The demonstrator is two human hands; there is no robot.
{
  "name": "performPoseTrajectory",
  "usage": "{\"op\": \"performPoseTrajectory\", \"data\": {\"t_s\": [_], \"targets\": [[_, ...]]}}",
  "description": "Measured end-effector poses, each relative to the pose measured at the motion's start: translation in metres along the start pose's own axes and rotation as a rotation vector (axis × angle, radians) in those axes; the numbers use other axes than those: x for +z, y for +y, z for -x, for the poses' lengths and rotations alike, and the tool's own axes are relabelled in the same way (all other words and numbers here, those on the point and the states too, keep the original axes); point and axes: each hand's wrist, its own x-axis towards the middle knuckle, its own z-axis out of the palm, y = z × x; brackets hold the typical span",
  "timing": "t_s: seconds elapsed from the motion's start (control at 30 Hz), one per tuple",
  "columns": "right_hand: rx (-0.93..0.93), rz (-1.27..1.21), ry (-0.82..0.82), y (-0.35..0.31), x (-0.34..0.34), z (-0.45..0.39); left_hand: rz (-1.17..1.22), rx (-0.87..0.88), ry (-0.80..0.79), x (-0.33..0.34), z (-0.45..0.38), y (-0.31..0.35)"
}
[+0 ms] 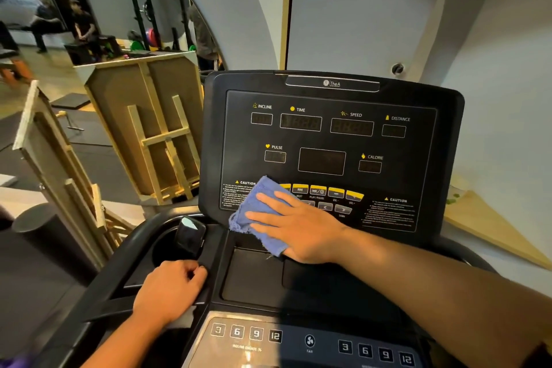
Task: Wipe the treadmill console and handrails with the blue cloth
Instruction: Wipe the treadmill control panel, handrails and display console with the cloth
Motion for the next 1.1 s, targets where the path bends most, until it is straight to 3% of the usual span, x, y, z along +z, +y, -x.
{"op": "performPoseTrajectory", "data": {"t_s": [0.23, 0.43, 0.53, 0.63, 0.73, 0.8, 1.1], "targets": [[0.181, -0.051, 0.020, 0.006, 0.021, 0.088, 0.007, 0.021, 0.006, -0.002, 0.004, -0.001], [0.455, 0.089, 0.028, 0.029, 0.034, 0.202, 0.011, 0.010, -0.006, -0.005, 0.003, 0.004], [0.641, 0.074, 0.183, 0.071, 0.011, 0.219, 0.008, 0.003, -0.019, -0.005, 0.002, 0.005], [0.943, -0.064, 0.455, 0.130, -0.039, 0.193, -0.003, -0.015, -0.040, -0.004, 0.001, 0.003], [1.086, -0.234, 0.642, 0.161, -0.062, 0.157, -0.012, -0.027, -0.035, -0.004, 0.001, 0.002], [1.118, -0.251, 0.705, 0.152, -0.052, 0.148, -0.011, -0.030, -0.047, -0.004, 0.001, 0.002], [1.162, -0.221, 0.639, 0.008, 0.054, 0.171, 0.006, -0.058, -0.044, 0.002, -0.005, -0.002]]}}
